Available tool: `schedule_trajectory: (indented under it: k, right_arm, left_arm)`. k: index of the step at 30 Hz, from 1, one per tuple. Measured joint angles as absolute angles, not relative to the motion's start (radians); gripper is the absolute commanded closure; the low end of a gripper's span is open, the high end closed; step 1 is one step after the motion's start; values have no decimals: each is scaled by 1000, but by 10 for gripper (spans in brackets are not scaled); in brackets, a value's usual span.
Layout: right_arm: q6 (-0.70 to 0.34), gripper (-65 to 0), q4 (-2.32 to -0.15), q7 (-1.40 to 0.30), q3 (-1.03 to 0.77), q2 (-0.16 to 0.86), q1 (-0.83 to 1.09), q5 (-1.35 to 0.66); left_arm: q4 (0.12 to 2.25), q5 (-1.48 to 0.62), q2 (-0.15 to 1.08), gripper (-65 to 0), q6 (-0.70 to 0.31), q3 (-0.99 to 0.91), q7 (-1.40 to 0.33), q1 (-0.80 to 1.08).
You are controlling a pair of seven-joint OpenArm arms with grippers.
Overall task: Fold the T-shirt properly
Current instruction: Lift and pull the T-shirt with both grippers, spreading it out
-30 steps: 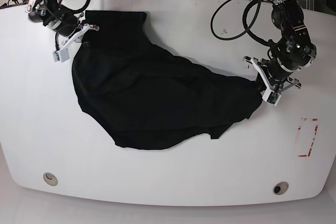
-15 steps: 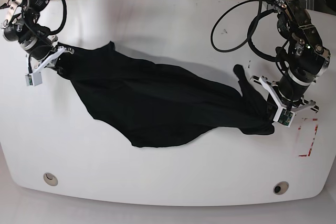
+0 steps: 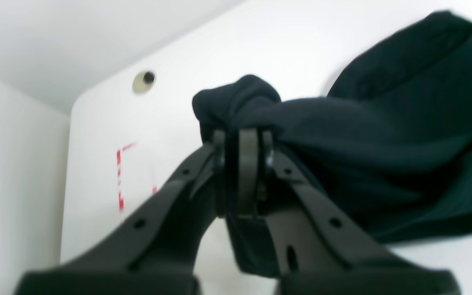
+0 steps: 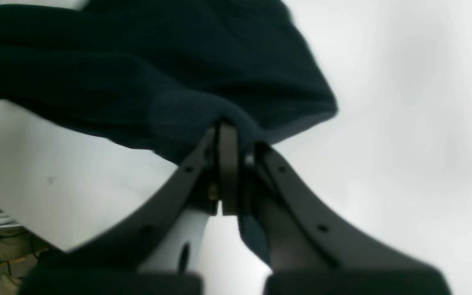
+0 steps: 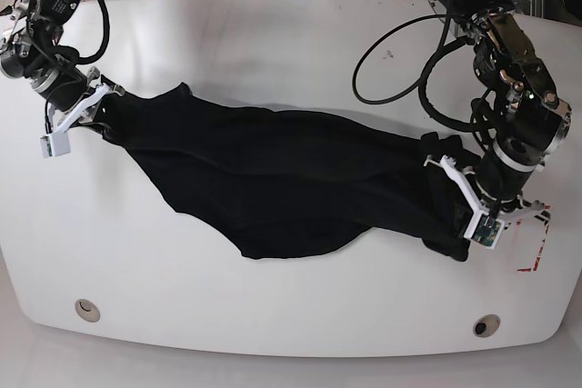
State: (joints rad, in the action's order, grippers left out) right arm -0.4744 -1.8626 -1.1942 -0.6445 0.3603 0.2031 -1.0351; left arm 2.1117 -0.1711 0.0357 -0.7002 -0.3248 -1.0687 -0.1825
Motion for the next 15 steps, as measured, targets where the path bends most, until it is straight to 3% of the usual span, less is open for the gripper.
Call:
schedule_trajectory:
  k: [8, 15]
  right_arm:
    - [-480, 0, -1798, -1258, -641, 424, 28, -1023]
    - [-480, 0, -1766, -1208, -626, 482, -139, -1045]
  left_arm:
    - [2024, -173, 9, -5, -704, -299, -1050, -310]
    - [1980, -181, 17, -5, -701, -310, -1002, -401]
